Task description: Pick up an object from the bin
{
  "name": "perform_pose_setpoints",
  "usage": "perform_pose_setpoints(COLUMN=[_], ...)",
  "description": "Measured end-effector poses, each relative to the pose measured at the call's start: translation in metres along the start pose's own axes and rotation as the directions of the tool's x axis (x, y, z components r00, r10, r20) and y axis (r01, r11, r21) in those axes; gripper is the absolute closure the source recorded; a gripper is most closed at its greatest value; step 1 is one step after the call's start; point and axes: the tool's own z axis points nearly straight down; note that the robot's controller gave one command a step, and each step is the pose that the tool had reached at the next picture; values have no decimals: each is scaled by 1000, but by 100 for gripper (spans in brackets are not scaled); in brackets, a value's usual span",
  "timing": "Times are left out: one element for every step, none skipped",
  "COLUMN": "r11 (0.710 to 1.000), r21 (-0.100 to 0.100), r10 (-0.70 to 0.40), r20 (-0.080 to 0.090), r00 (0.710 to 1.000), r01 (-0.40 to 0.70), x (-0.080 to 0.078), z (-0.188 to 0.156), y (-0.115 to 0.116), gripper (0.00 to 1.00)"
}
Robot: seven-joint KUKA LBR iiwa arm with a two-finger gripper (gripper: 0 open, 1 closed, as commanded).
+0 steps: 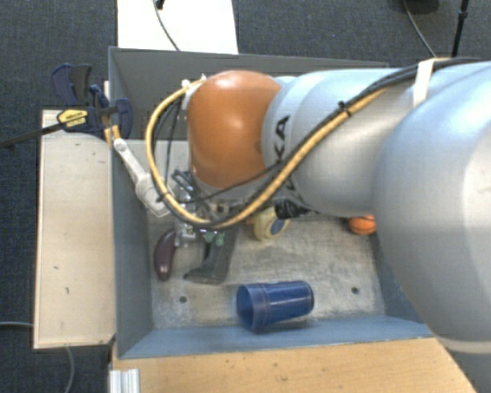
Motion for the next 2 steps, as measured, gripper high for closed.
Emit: perform_pose_setpoints(r11=[982, 986], r21=[-1, -1], r10=[-191, -169], r20=[0, 0], r00=[982, 986], r01=[191, 169], x=[2, 2], z=[2, 3], y=[-4, -5], gripper=[100, 100])
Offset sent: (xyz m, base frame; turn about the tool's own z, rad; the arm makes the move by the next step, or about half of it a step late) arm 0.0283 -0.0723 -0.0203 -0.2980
